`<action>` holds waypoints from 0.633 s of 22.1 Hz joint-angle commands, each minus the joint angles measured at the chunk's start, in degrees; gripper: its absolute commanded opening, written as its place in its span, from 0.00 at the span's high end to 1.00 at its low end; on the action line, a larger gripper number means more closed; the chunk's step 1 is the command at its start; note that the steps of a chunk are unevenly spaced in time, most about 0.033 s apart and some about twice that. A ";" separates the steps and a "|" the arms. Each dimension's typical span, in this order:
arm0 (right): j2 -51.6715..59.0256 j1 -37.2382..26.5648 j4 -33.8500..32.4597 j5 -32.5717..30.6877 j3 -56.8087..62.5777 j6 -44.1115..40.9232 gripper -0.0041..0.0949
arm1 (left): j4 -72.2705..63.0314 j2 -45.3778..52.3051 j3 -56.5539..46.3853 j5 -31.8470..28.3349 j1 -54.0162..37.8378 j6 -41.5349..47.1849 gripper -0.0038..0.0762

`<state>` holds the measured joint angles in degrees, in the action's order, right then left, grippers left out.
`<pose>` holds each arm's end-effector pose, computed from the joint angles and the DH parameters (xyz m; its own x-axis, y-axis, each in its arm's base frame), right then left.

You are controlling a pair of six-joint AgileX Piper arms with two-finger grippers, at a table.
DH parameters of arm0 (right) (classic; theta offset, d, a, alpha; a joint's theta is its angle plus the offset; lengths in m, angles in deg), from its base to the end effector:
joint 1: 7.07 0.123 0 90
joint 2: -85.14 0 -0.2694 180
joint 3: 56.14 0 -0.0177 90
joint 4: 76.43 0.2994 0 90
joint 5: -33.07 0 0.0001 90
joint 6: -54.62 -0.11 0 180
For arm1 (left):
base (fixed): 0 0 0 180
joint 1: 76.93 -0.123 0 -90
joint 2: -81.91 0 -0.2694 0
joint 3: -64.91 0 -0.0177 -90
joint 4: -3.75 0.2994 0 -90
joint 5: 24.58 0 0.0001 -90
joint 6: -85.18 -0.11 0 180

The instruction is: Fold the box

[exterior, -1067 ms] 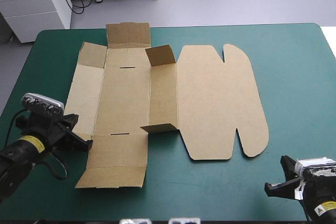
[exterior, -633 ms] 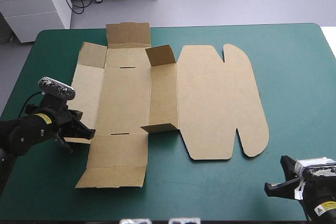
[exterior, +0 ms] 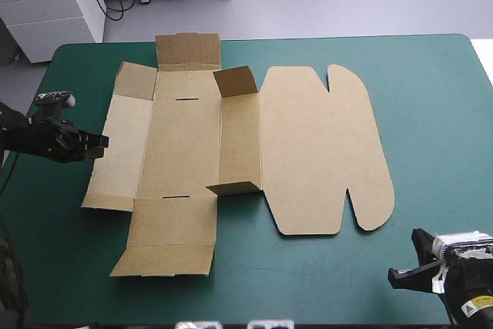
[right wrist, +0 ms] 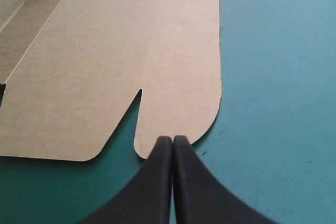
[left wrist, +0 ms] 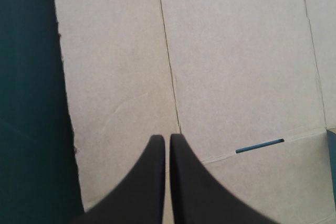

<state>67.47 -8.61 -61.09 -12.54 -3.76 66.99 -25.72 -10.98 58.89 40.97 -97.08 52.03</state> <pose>0.1174 0.0177 0.2785 -0.4125 -0.0147 -0.9108 -0.1563 0.9862 0.0548 0.3394 0.0721 0.2700 -0.8951 -0.0029 -0.4458 0.1410 0.9468 -0.2894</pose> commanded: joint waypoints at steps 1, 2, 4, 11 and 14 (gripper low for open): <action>-0.55 0.17 0.51 4.09 -1.53 -0.01 0.98 | -3.73 -7.57 9.95 8.49 -0.14 0.82 0.93; -0.55 0.17 0.51 4.09 -1.53 -0.01 0.98 | -4.15 -9.22 11.24 8.50 -0.14 1.36 0.93; -0.55 0.17 0.51 4.09 -1.53 -0.01 0.98 | -3.92 -12.59 12.43 8.50 -0.76 0.38 0.93; -0.55 0.17 0.51 4.09 -1.53 -0.01 0.98 | -13.90 -18.26 12.43 8.58 -12.26 0.96 0.93; -0.55 0.17 0.51 4.09 -1.53 -0.01 0.98 | -13.63 -18.36 12.43 7.88 -12.67 0.96 0.93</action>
<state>67.47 -8.61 -61.09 -12.54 -3.76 66.99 -35.46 -32.15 69.65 44.60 -109.42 52.79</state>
